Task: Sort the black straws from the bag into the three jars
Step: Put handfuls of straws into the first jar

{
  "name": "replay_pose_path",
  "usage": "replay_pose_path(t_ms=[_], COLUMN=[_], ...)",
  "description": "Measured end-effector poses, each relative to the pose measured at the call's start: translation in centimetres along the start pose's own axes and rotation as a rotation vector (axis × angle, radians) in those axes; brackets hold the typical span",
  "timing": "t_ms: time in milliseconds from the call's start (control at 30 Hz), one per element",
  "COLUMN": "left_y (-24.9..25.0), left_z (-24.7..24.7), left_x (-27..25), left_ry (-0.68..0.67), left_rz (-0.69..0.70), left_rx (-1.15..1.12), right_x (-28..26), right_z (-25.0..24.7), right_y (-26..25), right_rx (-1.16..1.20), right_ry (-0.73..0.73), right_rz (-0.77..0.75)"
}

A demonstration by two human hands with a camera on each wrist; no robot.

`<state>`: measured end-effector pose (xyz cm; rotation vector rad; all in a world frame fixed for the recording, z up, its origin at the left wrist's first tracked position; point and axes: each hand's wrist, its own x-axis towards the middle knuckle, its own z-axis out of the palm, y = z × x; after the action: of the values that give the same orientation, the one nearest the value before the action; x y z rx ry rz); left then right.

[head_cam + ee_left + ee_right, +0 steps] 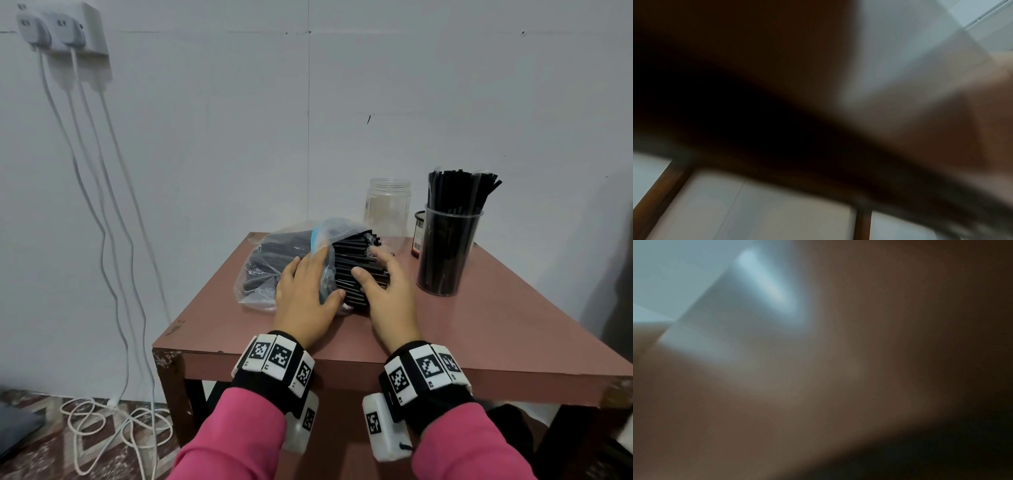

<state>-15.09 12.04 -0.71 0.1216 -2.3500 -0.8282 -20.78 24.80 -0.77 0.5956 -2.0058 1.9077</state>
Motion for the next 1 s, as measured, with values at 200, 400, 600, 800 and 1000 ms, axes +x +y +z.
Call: replay_pose_path(t_ms=[200, 400, 600, 800, 1000], left_y=[-0.2, -0.3, -0.3, -0.3, -0.3], left_z=[0.1, 0.2, 0.2, 0.3, 0.3], left_x=[0.1, 0.2, 0.1, 0.1, 0.2], left_ry=[0.021, 0.042, 0.027, -0.027, -0.010], left_rz=[0.002, 0.002, 0.010, 0.036, 0.036], left_rx=[-0.024, -0.043, -0.033, -0.001, -0.022], right_x=[-0.2, 0.1, 0.3, 0.7, 0.9], right_z=[-0.4, -0.9, -0.5, -0.1, -0.8], right_y=[-0.5, -0.4, 0.0, -0.4, -1.1], right_rx=[0.030, 0.406, 0.458, 0.571, 0.768], right_ry=[0.263, 0.191, 0.052, 0.006, 0.177], right_rz=[-0.017, 0.186, 0.325, 0.306, 0.272])
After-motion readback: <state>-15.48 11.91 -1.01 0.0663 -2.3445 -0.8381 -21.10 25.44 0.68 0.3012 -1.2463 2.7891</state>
